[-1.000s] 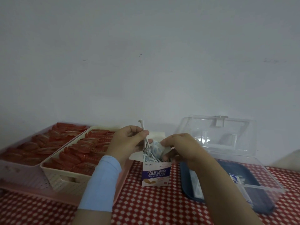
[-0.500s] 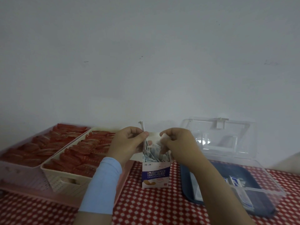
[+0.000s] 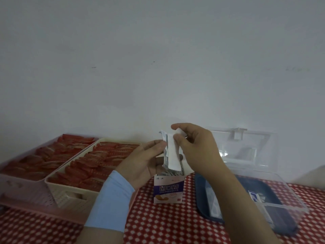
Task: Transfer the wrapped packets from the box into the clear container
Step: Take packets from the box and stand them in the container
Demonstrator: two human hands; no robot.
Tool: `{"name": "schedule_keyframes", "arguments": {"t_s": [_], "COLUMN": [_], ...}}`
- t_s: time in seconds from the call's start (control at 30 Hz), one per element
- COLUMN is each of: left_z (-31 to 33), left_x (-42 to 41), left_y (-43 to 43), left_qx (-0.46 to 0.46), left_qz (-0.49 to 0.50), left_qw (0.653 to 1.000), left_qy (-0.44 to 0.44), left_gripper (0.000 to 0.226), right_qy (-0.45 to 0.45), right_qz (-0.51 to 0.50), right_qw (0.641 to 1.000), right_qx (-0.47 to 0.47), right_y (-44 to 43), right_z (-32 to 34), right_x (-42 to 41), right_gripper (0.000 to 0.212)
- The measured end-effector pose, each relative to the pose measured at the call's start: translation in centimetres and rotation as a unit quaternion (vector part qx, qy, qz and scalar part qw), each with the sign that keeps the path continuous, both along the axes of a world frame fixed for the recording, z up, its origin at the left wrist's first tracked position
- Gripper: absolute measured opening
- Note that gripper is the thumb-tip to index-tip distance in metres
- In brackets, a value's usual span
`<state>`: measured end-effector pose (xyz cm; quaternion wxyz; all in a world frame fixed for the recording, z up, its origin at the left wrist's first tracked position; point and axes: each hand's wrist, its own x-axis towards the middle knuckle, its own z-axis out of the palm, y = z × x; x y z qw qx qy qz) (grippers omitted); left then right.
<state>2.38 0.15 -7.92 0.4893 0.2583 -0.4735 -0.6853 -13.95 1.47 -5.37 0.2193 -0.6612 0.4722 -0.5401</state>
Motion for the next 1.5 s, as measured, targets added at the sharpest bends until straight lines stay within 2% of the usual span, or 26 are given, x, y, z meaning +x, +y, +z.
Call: {"name": "schedule_keyframes", "arguments": {"t_s": [0.07,0.2,0.37,0.47,0.5,0.57,0.63,0.7,0.83,0.93,1.07,1.23,1.33,1.43,1.5], "left_z": [-0.2,-0.4,-0.7,-0.6,-0.6,-0.7,-0.7,-0.7,-0.9,-0.9,-0.8,-0.7,-0.6,-0.7,-0.8], "left_x": [-0.4,-0.9,-1.0,-0.5,-0.3,0.2,0.5,0.5,0.3,0.3,0.3,0.0,0.2,0.5,0.5], "left_y": [0.0,-0.2,-0.5,-0.6,-0.6,-0.5,-0.5,-0.4,-0.3,-0.2,0.0,0.3,0.3,0.3,0.5], "left_qx": [0.001,0.002,0.009,0.02,0.024,0.033,0.035,0.025,0.008,0.0,-0.005,-0.021,-0.021,-0.023,-0.02], "left_qz": [0.0,0.001,0.011,0.024,0.019,0.003,-0.005,-0.015,-0.035,-0.048,-0.058,-0.062,-0.053,-0.072,-0.091], "left_qw": [1.0,1.0,1.0,0.999,0.999,0.998,0.999,0.999,0.999,0.999,0.998,0.997,0.998,0.997,0.995], "left_qy": [-0.008,0.001,0.014,0.034,0.043,0.056,0.04,0.019,0.026,0.025,0.035,0.036,0.028,0.019,0.023], "left_gripper": [0.035,0.044,0.043,0.032,0.035,0.037,0.033,0.034,0.034,0.03,0.026,0.02,0.017,0.024,0.023], "right_qy": [-0.007,0.024,0.065,0.051,0.066,0.134,0.223,0.25,0.197,0.196,0.198,0.189,0.127,0.005,-0.027], "right_qz": [-0.006,-0.04,-0.048,-0.023,0.015,0.102,0.122,0.116,0.119,0.121,0.125,0.145,0.181,0.232,0.199], "right_qw": [1.0,0.998,0.996,0.997,0.997,0.986,0.967,0.961,0.973,0.973,0.972,0.971,0.974,0.969,0.975], "right_qx": [-0.006,-0.044,-0.04,-0.048,-0.038,0.011,0.027,0.007,-0.016,-0.032,-0.012,-0.003,0.048,0.089,0.09], "right_y": [-0.1,-0.2,-0.1,0.3,0.5,1.2,1.5,1.4,1.6,1.6,1.4,1.6,1.9,1.6,1.2], "right_z": [-0.5,-1.0,-1.0,-0.6,-0.3,0.1,0.2,0.1,0.0,-0.1,-0.4,-0.2,-0.1,0.1,0.1], "right_x": [0.6,0.9,0.8,0.4,0.1,-0.4,-0.5,-0.2,0.1,0.1,0.2,0.3,-0.1,-0.8,-1.2], "right_gripper": [0.026,0.028,0.046,0.024,0.025,0.042,0.059,0.06,0.053,0.052,0.058,0.054,0.049,0.033,0.036]}}
